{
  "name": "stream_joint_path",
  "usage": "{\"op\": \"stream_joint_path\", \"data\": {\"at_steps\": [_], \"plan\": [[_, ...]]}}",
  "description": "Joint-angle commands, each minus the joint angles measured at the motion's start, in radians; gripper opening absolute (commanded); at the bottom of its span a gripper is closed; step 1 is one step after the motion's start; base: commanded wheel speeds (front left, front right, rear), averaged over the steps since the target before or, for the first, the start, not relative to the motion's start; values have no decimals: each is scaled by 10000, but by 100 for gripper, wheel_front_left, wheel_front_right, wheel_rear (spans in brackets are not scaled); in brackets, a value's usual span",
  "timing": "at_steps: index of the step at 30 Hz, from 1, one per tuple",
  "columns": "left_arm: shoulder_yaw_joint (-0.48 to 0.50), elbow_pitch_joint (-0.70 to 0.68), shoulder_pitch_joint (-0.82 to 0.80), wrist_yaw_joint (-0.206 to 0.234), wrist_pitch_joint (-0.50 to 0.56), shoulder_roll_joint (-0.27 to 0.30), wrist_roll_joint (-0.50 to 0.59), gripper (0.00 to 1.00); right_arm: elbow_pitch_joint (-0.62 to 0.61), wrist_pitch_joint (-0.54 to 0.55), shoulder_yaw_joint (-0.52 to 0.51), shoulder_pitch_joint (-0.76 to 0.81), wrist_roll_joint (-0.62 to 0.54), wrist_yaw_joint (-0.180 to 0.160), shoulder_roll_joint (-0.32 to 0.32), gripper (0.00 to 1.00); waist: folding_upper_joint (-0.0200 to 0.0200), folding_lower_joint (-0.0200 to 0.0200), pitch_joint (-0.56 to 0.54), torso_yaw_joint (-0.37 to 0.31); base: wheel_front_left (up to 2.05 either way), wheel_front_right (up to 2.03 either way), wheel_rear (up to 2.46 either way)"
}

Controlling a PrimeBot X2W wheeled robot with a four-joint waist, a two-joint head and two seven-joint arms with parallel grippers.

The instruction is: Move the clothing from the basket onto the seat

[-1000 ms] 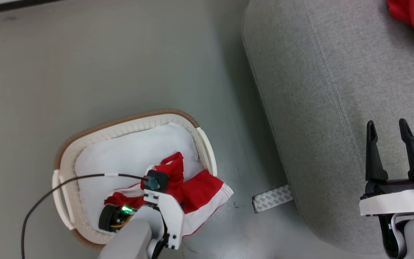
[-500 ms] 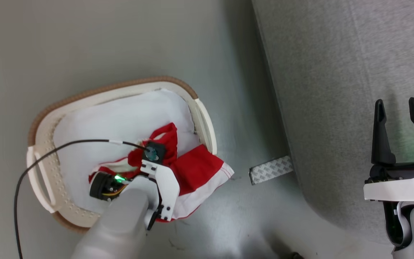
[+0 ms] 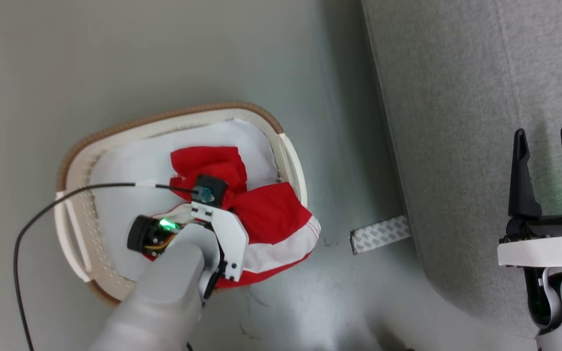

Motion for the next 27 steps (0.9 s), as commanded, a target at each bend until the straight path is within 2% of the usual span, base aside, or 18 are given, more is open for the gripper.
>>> {"op": "stream_joint_path", "data": {"at_steps": [1,18,27], "plan": [[-29,-116,302,-16,-190,54,-172,0,105,7,-22,95,-76,-26,-57,100,0,-1,-624,247,0,0,0],[-216,-1584,2214,293,-1761,52,-1761,0,766,7,-174,1776,-581,-26,-48,100,0,-1,-5045,1740,0,0,0],[200,-2964,2808,669,-2275,622,-2084,0,936,7,-248,2727,-953,-26,28,100,0,-1,-6711,2167,0,0,0]]}}
